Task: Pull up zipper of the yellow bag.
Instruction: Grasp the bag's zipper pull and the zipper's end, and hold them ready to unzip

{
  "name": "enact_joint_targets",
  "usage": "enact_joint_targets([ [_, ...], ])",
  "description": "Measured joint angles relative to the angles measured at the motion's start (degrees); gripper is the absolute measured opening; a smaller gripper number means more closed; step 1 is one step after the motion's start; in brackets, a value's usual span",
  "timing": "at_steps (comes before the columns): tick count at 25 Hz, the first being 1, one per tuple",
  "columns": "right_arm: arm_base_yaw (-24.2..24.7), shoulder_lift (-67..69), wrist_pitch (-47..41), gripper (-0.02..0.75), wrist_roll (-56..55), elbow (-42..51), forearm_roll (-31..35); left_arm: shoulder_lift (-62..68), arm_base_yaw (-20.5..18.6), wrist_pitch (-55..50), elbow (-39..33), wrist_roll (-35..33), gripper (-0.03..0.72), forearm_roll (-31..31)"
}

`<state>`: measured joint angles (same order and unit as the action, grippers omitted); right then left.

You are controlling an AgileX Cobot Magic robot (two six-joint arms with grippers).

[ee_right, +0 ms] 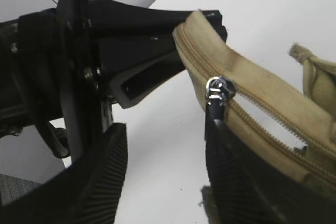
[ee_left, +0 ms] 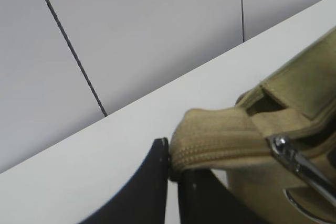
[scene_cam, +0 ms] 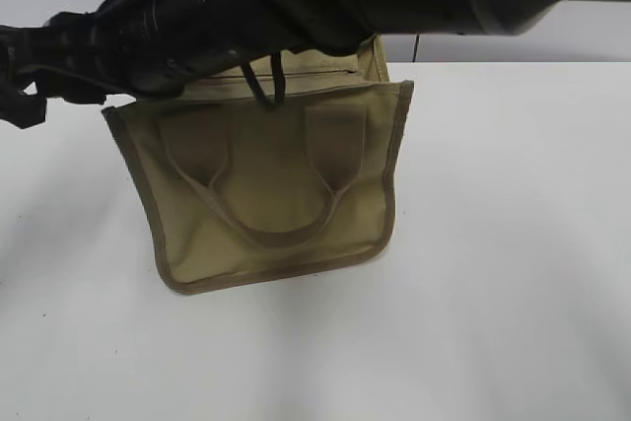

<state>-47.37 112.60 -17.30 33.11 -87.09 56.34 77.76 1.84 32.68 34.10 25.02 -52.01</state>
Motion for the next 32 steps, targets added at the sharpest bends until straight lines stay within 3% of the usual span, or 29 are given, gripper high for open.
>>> enact_joint_targets([
  [11,0.0,2.99,2.58,0.377,-2.69,0.0,-1.44,0.0,0.0,0.11,0.0,0.0,0.008,0.07],
  [20,1.14,1.27,1.73,0.357,-2.69,0.0,-8.15,0.0,0.0,0.11,0.0,0.0,0.008,0.07],
  [32,1.57,1.09,2.86,0.318,-3.07,0.0,-7.42,0.0,0.0,0.11,0.0,0.0,0.008,0.12],
])
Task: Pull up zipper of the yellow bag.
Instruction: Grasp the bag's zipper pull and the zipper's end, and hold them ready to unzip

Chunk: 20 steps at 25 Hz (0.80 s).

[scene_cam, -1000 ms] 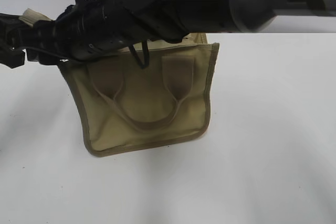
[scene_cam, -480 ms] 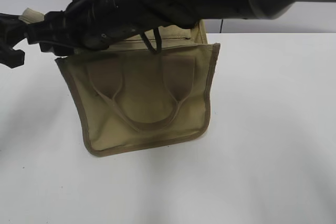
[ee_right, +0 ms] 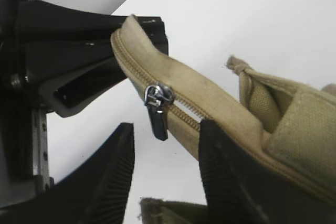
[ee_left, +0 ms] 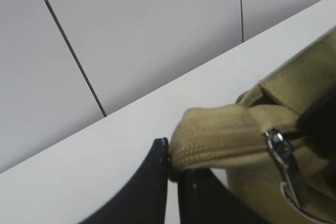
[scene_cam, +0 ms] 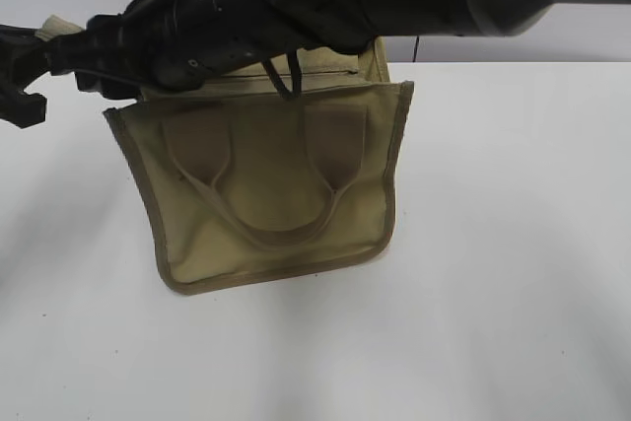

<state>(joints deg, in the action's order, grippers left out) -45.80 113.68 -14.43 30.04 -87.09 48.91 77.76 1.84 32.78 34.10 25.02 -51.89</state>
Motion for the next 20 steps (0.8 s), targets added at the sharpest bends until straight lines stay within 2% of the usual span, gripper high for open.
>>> enact_joint_targets([
  [6,-1.39,0.07,2.26,0.293,-0.45,0.0,0.55,0.0,0.0,0.08,0.0,0.0,0.008,0.0],
  [20,-1.56,2.79,9.43,0.291,-4.1,0.0,0.82,0.0,0.0,0.1,0.0,0.0,0.008,-0.05],
])
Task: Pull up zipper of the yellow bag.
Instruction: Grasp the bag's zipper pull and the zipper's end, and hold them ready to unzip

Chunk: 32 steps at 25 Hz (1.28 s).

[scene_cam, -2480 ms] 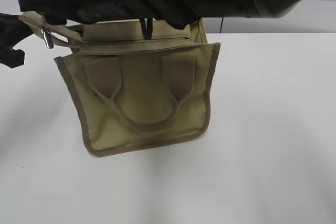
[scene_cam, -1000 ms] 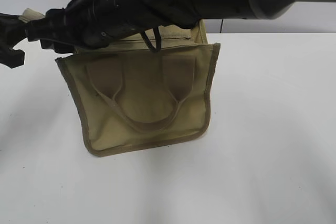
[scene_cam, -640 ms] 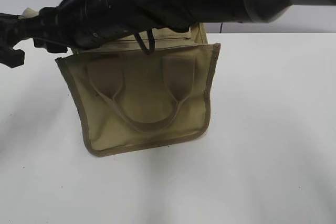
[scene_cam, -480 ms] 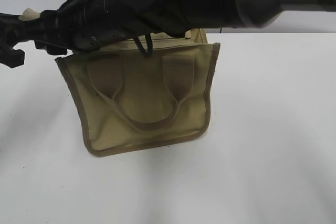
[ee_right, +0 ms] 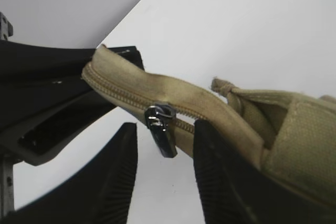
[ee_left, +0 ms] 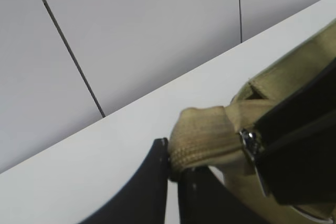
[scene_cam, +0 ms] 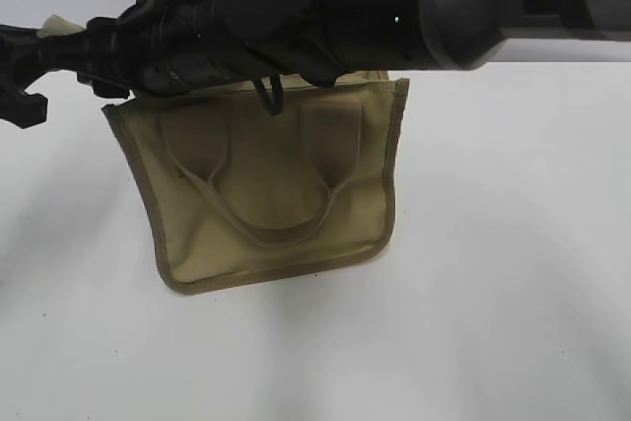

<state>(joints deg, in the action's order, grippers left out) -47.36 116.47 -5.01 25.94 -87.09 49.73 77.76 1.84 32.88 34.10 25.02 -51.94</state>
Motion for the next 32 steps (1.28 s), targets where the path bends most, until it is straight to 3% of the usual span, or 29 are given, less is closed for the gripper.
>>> enact_joint_targets([
  [6,-0.19,0.04,0.21,0.206,-1.25,0.0,0.0,0.0,0.0,0.19,0.0,0.21,0.008,0.0],
  [10,-0.19,0.04,0.21,0.196,-2.21,0.0,0.0,-0.26,0.0,1.15,0.0,2.59,0.008,-0.67],
  [27,-0.19,0.04,-0.52,0.243,-7.14,0.0,0.02,-3.61,0.0,1.85,-0.07,13.82,0.008,-9.48],
  [32,-0.19,0.04,-2.51,0.307,-8.45,0.0,0.02,-3.61,0.0,1.72,-0.07,14.06,0.008,-9.99],
])
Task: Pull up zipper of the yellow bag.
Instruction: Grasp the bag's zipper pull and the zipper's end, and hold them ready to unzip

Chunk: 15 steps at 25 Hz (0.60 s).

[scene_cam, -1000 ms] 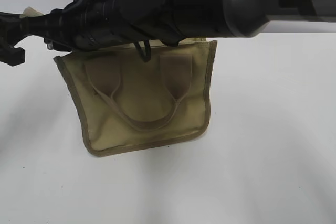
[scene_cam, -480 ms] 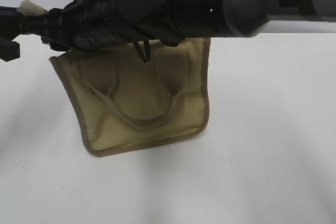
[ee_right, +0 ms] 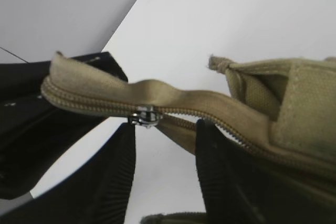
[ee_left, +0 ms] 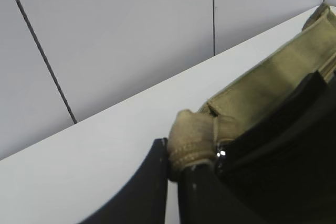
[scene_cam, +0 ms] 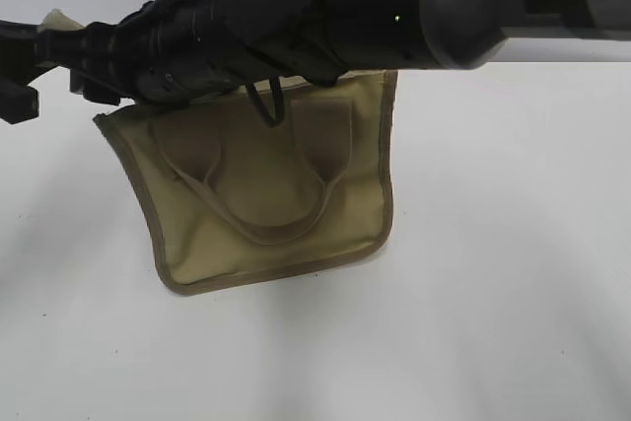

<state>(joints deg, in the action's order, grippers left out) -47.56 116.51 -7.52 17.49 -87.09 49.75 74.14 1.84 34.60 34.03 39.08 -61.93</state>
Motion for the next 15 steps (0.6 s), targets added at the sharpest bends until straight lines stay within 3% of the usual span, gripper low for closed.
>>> enact_joint_targets([
  [11,0.0,-0.22,-1.64,0.326,-4.01,-0.3,0.0,0.0,0.0,0.79,0.0,0.1,0.008,-0.06],
  [15,0.0,-0.22,-0.41,0.259,-5.09,-0.3,0.0,0.0,0.0,1.34,0.0,0.1,0.008,-0.11],
])
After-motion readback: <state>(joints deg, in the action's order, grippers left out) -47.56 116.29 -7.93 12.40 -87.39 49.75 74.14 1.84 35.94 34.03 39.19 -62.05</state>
